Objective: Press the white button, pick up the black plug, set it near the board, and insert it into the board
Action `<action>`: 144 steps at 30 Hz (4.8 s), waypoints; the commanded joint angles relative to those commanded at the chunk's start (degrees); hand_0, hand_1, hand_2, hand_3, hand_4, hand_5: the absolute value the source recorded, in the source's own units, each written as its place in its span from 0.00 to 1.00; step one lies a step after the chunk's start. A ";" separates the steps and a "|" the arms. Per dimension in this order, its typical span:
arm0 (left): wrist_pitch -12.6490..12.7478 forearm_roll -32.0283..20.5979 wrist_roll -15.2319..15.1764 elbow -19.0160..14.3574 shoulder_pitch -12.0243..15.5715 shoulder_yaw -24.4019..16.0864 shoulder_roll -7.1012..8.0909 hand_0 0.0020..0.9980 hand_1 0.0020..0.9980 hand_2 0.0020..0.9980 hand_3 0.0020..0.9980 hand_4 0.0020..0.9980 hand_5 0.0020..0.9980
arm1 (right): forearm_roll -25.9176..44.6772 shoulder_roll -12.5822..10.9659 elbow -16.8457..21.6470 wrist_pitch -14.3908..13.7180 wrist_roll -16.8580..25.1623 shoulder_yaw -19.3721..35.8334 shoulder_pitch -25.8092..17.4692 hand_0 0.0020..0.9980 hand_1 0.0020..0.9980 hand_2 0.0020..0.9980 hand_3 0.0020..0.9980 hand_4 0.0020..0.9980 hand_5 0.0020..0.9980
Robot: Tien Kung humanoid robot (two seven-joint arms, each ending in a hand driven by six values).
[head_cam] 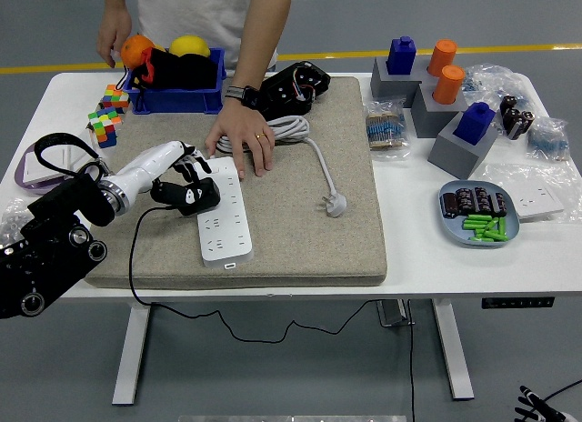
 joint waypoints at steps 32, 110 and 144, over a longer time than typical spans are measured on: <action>1.17 1.55 -1.10 -4.42 -0.37 -6.64 -0.31 0.60 0.50 0.46 0.56 0.75 0.00 | -0.22 0.25 -0.02 -0.40 0.32 0.77 -0.30 0.79 0.68 0.67 0.64 0.74 0.54; -0.98 3.41 -1.59 -4.01 13.78 -43.18 -4.79 0.81 0.76 0.68 0.66 0.77 0.00 | -1.23 0.08 0.61 -0.23 -0.11 2.86 -0.61 0.79 0.68 0.67 0.64 0.74 0.54; -1.33 2.24 -1.34 -3.73 11.14 -41.43 -4.21 0.80 0.75 0.66 0.66 0.76 0.00 | -1.57 -0.07 0.68 0.46 -0.46 4.09 -0.13 0.79 0.68 0.67 0.64 0.74 0.54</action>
